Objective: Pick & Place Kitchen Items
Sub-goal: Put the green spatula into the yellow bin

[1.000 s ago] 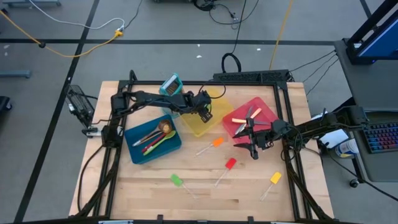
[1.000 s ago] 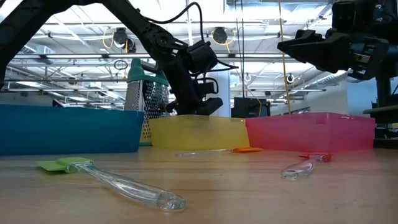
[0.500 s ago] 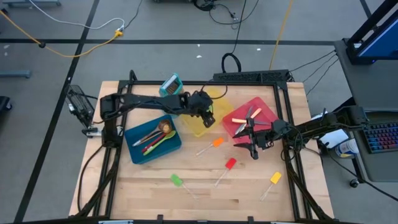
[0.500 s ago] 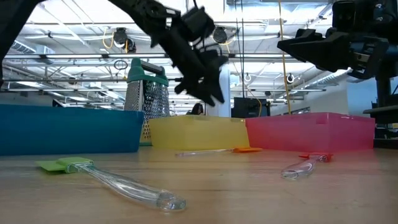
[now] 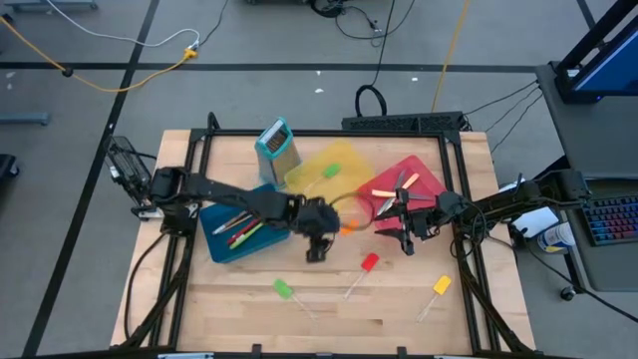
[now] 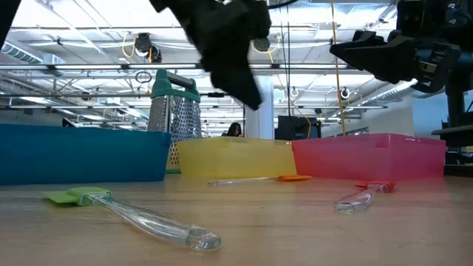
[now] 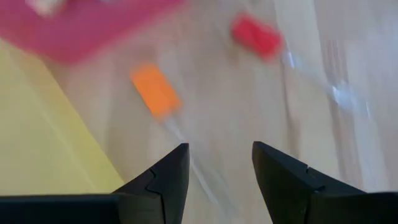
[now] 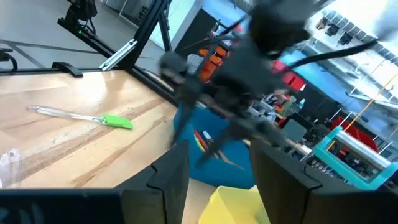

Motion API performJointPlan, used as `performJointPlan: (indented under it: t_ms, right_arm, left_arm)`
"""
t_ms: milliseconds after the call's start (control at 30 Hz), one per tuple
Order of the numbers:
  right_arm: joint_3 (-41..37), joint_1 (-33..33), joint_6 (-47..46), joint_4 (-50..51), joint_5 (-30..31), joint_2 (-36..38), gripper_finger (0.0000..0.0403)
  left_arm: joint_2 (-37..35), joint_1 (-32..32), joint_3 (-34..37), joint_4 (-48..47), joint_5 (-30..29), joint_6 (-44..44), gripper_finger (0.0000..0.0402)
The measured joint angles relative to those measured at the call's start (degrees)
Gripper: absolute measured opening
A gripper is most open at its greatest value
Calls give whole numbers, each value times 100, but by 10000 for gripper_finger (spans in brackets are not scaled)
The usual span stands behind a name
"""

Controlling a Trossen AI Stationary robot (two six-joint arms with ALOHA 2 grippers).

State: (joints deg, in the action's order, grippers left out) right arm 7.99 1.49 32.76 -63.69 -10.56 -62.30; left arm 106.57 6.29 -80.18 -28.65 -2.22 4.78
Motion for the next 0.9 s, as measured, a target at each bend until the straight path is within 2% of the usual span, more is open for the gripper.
performJointPlan:
  t_ms: [233, 567, 767, 900]
  right_arm:
    - [0, -1, 345, -40, 2, 2, 160]
    - [0, -1, 708, -167, 0, 2, 160]
    - [0, -1, 764, -171, 0, 2, 160]
    - [0, -2, 764, -171, 0, 2, 160]
  left_arm:
    - [8, 787, 0, -1219, -14, 221, 182]
    - [8, 1464, 0, -1412, 91, 682, 182]
    - [8, 1882, 66, -2516, 88, -668, 182]
    - [21, 2117, 357, -2341, 340, -727, 182]
